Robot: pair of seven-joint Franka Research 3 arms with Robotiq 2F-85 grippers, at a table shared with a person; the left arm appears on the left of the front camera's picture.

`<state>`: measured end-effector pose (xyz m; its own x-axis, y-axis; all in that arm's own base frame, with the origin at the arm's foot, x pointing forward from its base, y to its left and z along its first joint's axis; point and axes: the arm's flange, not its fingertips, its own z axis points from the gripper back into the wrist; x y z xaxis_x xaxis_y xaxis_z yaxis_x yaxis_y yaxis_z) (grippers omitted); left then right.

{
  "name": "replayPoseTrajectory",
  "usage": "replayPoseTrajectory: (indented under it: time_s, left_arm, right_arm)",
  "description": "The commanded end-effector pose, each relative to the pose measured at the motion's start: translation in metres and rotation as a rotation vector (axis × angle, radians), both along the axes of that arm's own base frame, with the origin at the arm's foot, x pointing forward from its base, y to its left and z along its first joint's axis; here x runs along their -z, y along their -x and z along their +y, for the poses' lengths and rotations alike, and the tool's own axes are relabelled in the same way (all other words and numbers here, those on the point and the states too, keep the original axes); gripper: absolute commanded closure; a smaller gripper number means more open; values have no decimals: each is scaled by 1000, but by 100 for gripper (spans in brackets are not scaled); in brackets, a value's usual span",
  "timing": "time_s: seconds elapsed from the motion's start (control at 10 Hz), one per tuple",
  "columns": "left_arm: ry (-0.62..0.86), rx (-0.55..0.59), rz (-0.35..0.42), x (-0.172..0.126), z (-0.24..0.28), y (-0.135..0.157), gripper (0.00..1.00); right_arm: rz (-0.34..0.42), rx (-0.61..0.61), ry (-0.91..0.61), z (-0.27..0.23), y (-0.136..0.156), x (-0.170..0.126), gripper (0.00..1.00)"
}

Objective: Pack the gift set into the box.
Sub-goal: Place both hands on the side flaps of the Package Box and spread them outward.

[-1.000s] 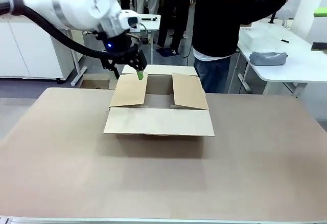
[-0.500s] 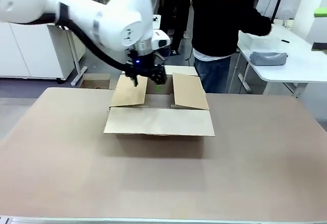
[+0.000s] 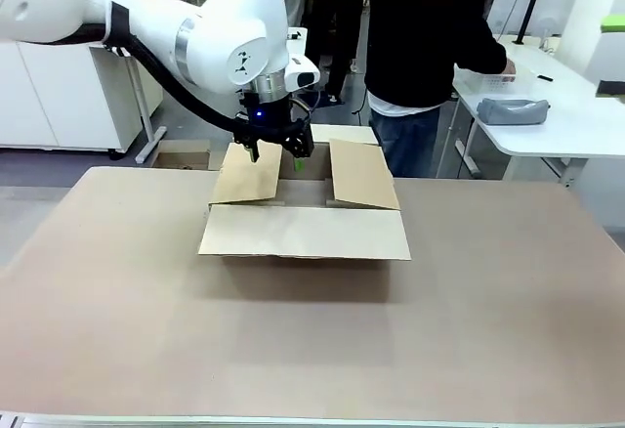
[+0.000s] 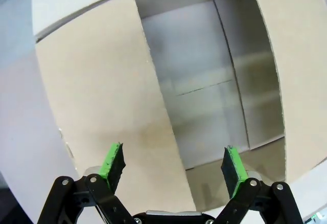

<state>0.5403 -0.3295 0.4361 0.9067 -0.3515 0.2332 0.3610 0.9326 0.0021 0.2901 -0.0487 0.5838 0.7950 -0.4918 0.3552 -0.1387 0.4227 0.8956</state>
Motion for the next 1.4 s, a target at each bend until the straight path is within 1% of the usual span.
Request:
replayPoseTrajectory:
  time_s: [0.0,0.1,0.3,0.4,0.5,0.8,1.0,1.1,1.3]
  left_arm:
    - [-64,-170,-97,-2,-13,7,0]
    - [-87,-172,-97,0,-24,9,0]
    - [-192,-291,-124,8,-36,-3,0]
    - [-225,-335,-121,10,-41,-10,0]
    - [-272,-389,-135,14,-44,-15,0]
    - [-285,-411,-78,30,-41,-28,0]
    - [-338,-452,-34,41,-30,-33,0]
    - [-360,-475,-39,41,-25,-32,0]
    - [-364,-481,-66,37,-23,-25,0]
  right_arm:
    - [-35,-9,-8,1,-5,-1,0]
    - [-35,-9,-8,1,-5,-1,0]
    - [-35,-9,-8,1,-5,-1,0]
    - [-35,-9,-8,1,-5,-1,0]
    - [-35,-9,-8,1,-5,-1,0]
    - [-35,-9,-8,1,-5,-1,0]
    - [-35,-9,-8,1,-5,-1,0]
    - [-35,-9,-8,1,-5,-1,0]
    - [-35,-9,-8,1,-5,-1,0]
